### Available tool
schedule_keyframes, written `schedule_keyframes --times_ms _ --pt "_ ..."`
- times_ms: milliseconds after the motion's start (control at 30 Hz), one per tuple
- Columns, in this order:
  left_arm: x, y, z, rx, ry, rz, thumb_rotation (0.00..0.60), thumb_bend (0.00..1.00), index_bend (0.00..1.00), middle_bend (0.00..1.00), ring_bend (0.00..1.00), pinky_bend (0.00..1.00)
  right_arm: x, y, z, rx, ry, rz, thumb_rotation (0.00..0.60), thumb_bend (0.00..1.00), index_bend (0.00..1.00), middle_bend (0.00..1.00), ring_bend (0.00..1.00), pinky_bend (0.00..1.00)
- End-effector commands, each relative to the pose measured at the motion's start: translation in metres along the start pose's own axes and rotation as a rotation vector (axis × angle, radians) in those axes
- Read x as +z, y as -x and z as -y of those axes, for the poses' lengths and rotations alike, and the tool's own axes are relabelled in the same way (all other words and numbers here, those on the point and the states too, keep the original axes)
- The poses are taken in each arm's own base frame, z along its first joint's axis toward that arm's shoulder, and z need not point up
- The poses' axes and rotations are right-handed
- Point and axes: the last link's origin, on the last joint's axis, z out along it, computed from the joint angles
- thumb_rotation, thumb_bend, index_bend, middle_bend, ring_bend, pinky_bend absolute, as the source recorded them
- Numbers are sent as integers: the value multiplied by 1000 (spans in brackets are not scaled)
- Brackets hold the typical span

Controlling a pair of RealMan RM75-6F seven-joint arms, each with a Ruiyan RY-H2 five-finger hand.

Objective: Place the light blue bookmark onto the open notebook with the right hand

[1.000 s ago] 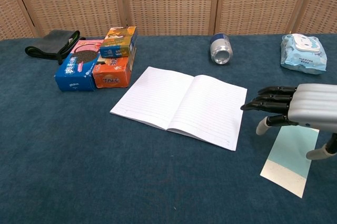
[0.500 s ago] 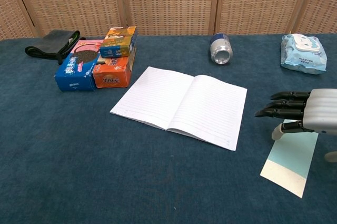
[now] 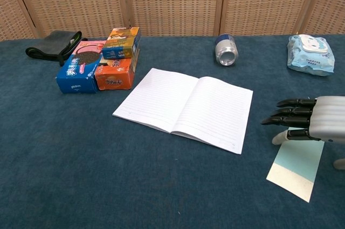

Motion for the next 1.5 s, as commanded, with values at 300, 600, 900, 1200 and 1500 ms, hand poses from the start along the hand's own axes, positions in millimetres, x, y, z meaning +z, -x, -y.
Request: schedule_keyframes --times_ms 300,600,900,1200,1500 --pt "0 0 0 0 2 1 600 27 0 0 0 0 3 2 2 -10 1 -3 600 0 131 0 0 0" --pt "0 1 -1 1 4 4 600 27 0 0 0 0 4 3 6 -28 -5 -11 600 76 392 0 0 0" --pt "0 0 0 -2 4 4 600 28 0 0 0 0 7 -4 9 -41 -5 -50 600 195 493 0 0 0" --pt "0 -1 0 -6 5 6 600 28 0 0 0 0 7 -31 -1 -58 27 -130 600 200 493 0 0 0" --pt "3 0 0 -6 -4 9 600 28 0 0 0 0 31 -74 -33 -130 108 -212 600 200 494 0 0 0"
